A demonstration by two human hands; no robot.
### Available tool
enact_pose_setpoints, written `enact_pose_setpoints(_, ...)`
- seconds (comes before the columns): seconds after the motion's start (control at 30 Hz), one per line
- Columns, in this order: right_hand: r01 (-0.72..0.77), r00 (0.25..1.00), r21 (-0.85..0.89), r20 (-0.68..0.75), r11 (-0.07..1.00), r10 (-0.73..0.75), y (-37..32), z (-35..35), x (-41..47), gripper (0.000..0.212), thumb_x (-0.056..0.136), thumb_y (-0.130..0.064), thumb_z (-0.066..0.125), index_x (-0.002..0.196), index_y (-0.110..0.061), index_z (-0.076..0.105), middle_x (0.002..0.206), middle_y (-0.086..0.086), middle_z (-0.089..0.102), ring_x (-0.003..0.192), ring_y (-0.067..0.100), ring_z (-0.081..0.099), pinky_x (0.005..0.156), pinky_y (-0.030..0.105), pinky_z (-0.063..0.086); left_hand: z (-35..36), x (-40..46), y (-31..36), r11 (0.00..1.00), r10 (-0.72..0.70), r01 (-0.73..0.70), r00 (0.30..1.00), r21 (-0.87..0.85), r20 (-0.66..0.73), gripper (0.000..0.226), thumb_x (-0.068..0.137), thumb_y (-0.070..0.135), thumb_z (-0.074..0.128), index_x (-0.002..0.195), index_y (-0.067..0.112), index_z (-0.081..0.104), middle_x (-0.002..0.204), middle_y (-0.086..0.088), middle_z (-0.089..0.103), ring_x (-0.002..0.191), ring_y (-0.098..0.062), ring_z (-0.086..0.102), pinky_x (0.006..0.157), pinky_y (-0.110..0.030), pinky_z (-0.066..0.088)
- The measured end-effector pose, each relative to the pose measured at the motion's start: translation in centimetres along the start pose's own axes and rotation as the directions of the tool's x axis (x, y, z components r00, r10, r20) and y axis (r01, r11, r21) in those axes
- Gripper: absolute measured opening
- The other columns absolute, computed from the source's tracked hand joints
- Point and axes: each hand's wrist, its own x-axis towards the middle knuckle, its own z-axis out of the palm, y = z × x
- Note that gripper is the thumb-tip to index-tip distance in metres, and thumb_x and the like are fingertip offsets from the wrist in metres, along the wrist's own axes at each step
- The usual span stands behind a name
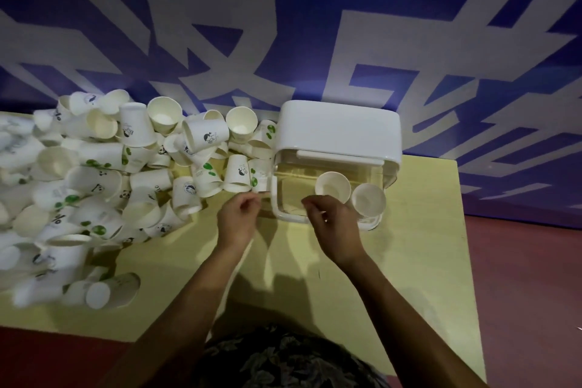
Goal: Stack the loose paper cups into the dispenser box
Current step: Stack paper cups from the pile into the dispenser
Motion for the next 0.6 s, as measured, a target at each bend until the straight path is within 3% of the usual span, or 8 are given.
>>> enact_pose_setpoints(0.07,-0.114,0.987,0.079,0.120,0.990,0.105,-0.8,2.6,0.2,0.017,0.094,-0.016,0.057,0.097,-0.014,0.074,0.094,-0.004,0.073,0.083,0.008,0.063,0.076,0.021,0.047,-2.2,1.2,-0.9,0.945,-0.255,0.249,0.967,-0.212,-0.002,0.014,0.088,0.007,0.060,0.080,0.016,0.067,0.077,-0.006,0.066,0.073,-0.022,0.061,0.072,-0.034,0.052)
enact_pose_setpoints(0.13,-0.269,0.950,0.194,0.214,0.943,0.227,-1.5,5.2,0.5,0.017,0.092,-0.017,0.056,0.093,-0.018,0.073,0.091,-0.006,0.071,0.080,0.009,0.063,0.079,0.027,0.049,-4.2,2.6,-1.3,0.830,-0.421,0.398,0.907,-0.392,0.030,0.012,0.092,0.006,0.056,0.082,0.011,0.061,0.079,-0.009,0.062,0.073,-0.022,0.058,0.073,-0.032,0.051)
enact_pose_setpoints(0.23,-0.539,0.839,0.387,0.326,0.748,0.436,-2.7,8.5,1.0,0.018,0.092,-0.007,0.052,0.089,-0.011,0.070,0.091,0.002,0.070,0.073,0.011,0.060,0.073,0.027,0.050,-6.8,4.6,-2.1,0.642,-0.596,0.537,0.798,-0.548,0.084,0.010,0.095,0.011,0.054,0.086,0.008,0.054,0.084,-0.010,0.059,0.074,-0.019,0.056,0.079,-0.032,0.052)
enact_pose_setpoints(0.4,-0.706,0.676,0.600,0.413,0.376,0.611,-3.7,12.6,3.2,0.017,0.093,-0.007,0.056,0.106,-0.001,0.066,0.093,0.010,0.067,0.078,0.019,0.063,0.074,0.028,0.054,-9.5,7.2,-4.1,0.453,-0.698,0.614,0.695,-0.646,0.172,0.024,0.096,0.021,0.056,0.111,0.003,0.052,0.090,-0.010,0.056,0.078,-0.020,0.056,0.067,-0.032,0.054)
enact_pose_setpoints(0.47,-0.710,0.595,0.682,0.450,0.173,0.666,-4.2,13.7,4.5,0.016,0.093,-0.005,0.056,0.105,0.001,0.063,0.091,0.012,0.064,0.077,0.021,0.062,0.073,0.028,0.055,-10.1,8.0,-4.3,0.354,-0.724,0.636,0.651,-0.686,0.230,0.024,0.096,0.023,0.056,0.105,0.001,0.052,0.086,-0.010,0.054,0.075,-0.020,0.054,0.053,-0.028,0.057)
enact_pose_setpoints(0.5,-0.703,0.572,0.698,0.446,0.132,0.689,-4.3,14.4,5.1,0.013,0.092,-0.004,0.054,0.102,-0.001,0.062,0.089,0.012,0.063,0.076,0.021,0.061,0.072,0.029,0.055,-10.3,8.3,-4.4,0.325,-0.734,0.650,0.631,-0.687,0.250,0.024,0.096,0.024,0.056,0.099,0.000,0.053,0.084,-0.011,0.053,0.073,-0.020,0.053,0.048,-0.026,0.056)
enact_pose_setpoints(0.53,-0.704,0.580,0.684,0.398,0.192,0.711,-4.3,15.1,5.7,0.013,0.092,-0.004,0.053,0.100,-0.005,0.063,0.089,0.013,0.063,0.076,0.021,0.060,0.073,0.031,0.055,-10.5,8.7,-4.5,0.304,-0.744,0.665,0.613,-0.682,0.266,0.026,0.096,0.025,0.056,0.093,0.000,0.053,0.082,-0.010,0.053,0.071,-0.020,0.052,0.047,-0.026,0.055)
enact_pose_setpoints(0.6,-0.664,0.722,0.445,0.172,0.601,0.670,-4.3,16.4,6.8,0.018,0.089,-0.012,0.052,0.101,-0.014,0.064,0.099,0.013,0.066,0.082,0.024,0.063,0.081,0.041,0.057,-10.7,9.3,-5.0,0.269,-0.756,0.686,0.585,-0.676,0.293,0.029,0.096,0.027,0.056,0.087,0.000,0.053,0.081,-0.011,0.053,0.070,-0.019,0.051,0.048,-0.026,0.054)
